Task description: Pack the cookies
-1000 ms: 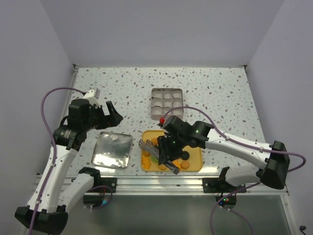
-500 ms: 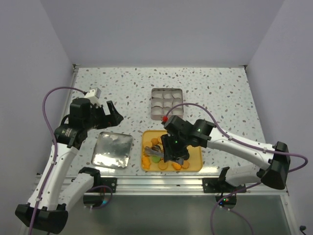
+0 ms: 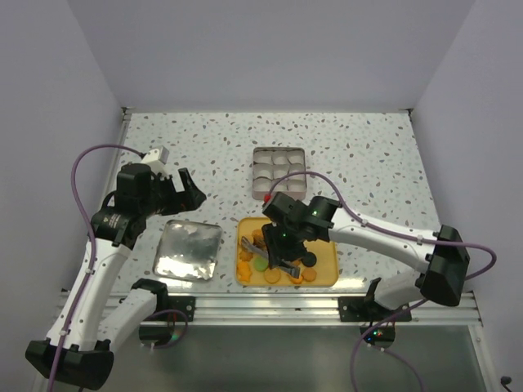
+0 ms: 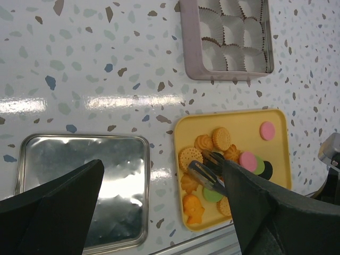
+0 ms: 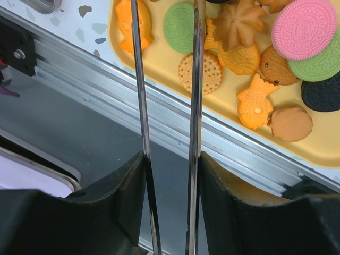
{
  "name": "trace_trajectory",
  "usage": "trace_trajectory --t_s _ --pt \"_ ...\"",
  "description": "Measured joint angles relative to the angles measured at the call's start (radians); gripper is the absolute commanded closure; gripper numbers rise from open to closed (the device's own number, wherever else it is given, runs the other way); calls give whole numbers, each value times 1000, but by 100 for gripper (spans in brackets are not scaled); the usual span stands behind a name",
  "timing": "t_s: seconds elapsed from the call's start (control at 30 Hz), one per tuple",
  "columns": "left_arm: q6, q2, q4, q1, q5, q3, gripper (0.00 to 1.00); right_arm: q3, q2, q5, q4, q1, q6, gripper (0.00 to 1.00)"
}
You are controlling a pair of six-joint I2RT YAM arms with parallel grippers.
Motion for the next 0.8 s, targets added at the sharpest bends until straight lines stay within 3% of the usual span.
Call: trace_trajectory --t_s 0.27,0.47,0.8 --pt "6 2 0 0 0 0 0 20 24 6 9 1 10 58" --pt "7 7 0 0 0 0 0 21 34 1 26 1 23 81" --pt "7 11 0 0 0 0 0 23 29 2 31 1 28 93"
